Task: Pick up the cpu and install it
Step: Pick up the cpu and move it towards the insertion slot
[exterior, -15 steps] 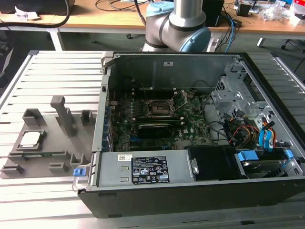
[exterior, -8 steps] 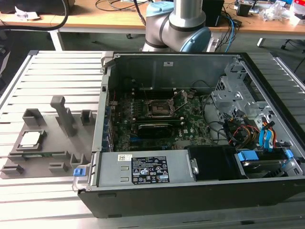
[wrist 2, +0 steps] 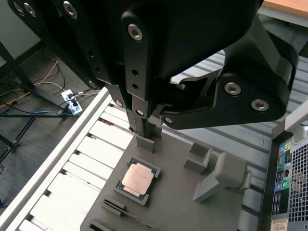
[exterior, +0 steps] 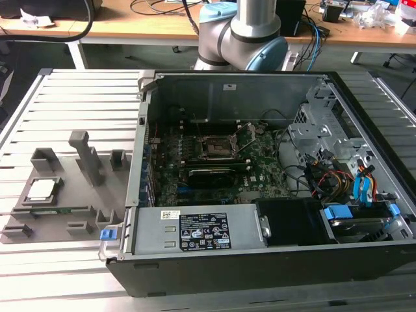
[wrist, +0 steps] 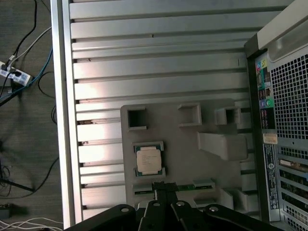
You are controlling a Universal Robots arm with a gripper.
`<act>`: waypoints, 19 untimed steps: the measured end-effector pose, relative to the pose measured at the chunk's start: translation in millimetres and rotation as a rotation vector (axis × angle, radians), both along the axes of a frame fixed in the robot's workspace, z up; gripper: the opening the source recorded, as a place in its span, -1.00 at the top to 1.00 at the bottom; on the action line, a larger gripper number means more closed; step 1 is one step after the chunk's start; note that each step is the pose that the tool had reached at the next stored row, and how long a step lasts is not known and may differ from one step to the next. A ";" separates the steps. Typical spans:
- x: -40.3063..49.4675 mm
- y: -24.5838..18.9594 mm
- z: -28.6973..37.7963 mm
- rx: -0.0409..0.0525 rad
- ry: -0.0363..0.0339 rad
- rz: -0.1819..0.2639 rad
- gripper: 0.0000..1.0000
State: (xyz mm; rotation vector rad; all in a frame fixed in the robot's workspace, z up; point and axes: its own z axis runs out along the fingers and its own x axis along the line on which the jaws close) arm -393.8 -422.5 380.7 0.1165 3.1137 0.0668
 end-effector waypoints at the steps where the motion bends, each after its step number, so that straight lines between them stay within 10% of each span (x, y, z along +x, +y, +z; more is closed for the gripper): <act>1: 0.0 0.0 0.0 0.0000 -0.0001 0.000 0.79; 5: 0.0 -0.2 0.0 0.0000 0.0000 0.000 0.77; 12: 0.0 -0.5 -0.1 0.0001 -0.0001 0.000 -0.20; 14: 0.0 -0.6 -0.1 -0.0010 -0.0002 0.000 -0.20; 17: 0.0 -0.6 -0.7 -0.0462 -0.0001 0.000 -0.20; 19: 0.0 -0.6 -0.7 -0.0466 0.0000 0.000 -0.20</act>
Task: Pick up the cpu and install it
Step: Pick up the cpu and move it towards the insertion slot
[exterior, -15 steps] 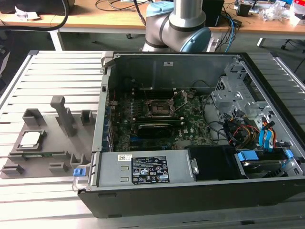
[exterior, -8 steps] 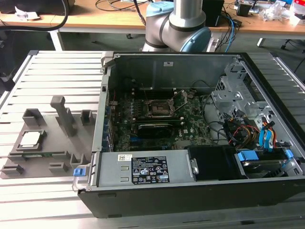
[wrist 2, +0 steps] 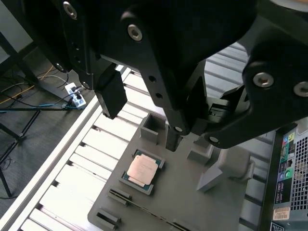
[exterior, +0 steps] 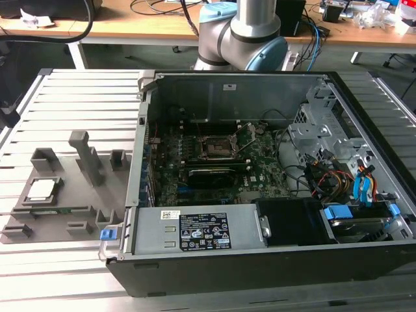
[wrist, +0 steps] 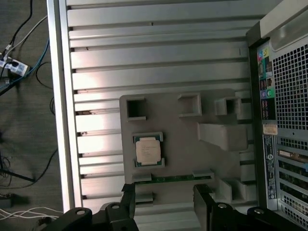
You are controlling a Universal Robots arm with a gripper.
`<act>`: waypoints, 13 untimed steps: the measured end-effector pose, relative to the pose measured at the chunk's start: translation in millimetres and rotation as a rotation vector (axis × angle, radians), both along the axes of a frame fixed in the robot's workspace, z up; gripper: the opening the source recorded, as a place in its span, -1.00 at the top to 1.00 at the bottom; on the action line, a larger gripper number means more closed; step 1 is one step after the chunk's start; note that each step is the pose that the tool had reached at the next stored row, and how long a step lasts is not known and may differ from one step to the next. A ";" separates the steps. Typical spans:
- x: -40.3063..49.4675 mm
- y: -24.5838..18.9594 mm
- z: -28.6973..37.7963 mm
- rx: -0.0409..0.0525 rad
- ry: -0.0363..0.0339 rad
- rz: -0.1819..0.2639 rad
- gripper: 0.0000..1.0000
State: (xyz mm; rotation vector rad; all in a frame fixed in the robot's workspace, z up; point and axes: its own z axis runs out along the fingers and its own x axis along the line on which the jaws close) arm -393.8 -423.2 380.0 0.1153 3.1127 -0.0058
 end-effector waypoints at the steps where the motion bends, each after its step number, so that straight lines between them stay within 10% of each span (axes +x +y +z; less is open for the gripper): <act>1: 0.0 0.0 0.0 -0.0001 0.0000 0.000 -0.20; 13: 0.0 0.1 -9.2 -0.0012 0.0000 0.000 -0.20</act>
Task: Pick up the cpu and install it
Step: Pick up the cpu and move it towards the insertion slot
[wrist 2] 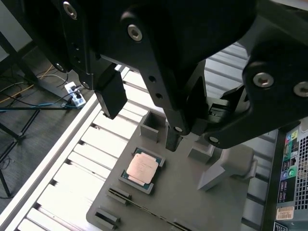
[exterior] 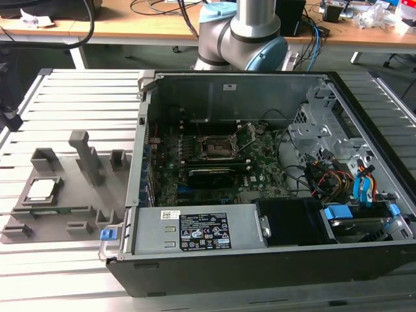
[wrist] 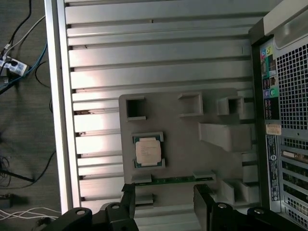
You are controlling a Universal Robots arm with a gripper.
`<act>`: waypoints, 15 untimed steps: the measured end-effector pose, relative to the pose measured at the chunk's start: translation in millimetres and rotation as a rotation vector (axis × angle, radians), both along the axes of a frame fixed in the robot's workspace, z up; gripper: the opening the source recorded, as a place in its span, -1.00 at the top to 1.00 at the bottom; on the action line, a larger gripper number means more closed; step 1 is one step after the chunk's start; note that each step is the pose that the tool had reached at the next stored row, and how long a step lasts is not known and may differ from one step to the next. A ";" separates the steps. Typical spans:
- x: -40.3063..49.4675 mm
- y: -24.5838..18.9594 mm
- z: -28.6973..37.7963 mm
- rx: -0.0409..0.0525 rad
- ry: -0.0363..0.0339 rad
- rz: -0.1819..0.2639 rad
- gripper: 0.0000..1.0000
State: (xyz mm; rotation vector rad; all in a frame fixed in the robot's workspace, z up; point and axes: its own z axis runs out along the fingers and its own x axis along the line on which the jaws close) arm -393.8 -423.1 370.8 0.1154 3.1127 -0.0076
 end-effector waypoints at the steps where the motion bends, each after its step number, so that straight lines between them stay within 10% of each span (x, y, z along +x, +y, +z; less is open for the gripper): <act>1: 0.0 0.0 -0.6 0.0000 0.0000 0.000 -0.20; 15: 0.0 0.0 -10.2 -0.0011 0.0000 0.000 -0.20</act>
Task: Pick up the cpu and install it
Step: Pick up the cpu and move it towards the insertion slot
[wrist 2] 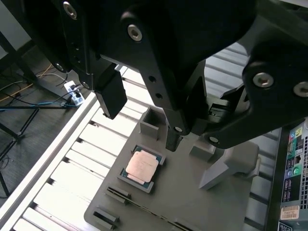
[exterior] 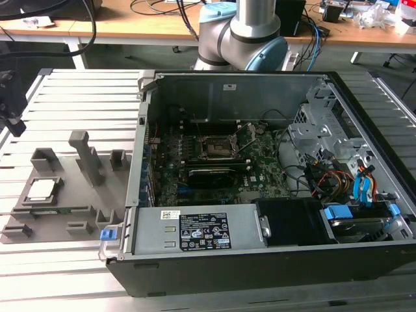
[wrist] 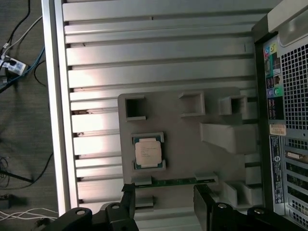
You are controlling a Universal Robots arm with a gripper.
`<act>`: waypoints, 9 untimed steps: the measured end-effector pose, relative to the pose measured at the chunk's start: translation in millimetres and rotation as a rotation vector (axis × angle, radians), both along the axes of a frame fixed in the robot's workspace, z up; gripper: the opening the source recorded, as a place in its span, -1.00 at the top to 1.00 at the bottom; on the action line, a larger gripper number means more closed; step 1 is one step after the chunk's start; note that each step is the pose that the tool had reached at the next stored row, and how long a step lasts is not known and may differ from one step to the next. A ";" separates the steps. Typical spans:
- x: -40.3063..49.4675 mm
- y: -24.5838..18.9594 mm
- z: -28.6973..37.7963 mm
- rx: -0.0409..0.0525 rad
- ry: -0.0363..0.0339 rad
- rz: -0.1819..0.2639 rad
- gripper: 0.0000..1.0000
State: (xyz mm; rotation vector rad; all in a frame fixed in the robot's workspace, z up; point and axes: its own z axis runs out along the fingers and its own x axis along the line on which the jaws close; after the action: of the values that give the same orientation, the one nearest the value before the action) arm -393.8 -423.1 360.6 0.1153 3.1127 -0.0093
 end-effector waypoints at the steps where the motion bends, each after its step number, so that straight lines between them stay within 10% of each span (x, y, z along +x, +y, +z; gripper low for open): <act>1: 0.0 0.0 -0.9 -0.0001 -0.0001 0.000 -0.20; 9: 0.0 0.0 -6.3 -0.0008 -0.0001 0.000 -0.20</act>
State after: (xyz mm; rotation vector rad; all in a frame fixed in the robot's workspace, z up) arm -393.8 -423.1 354.3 0.1153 3.1126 -0.0105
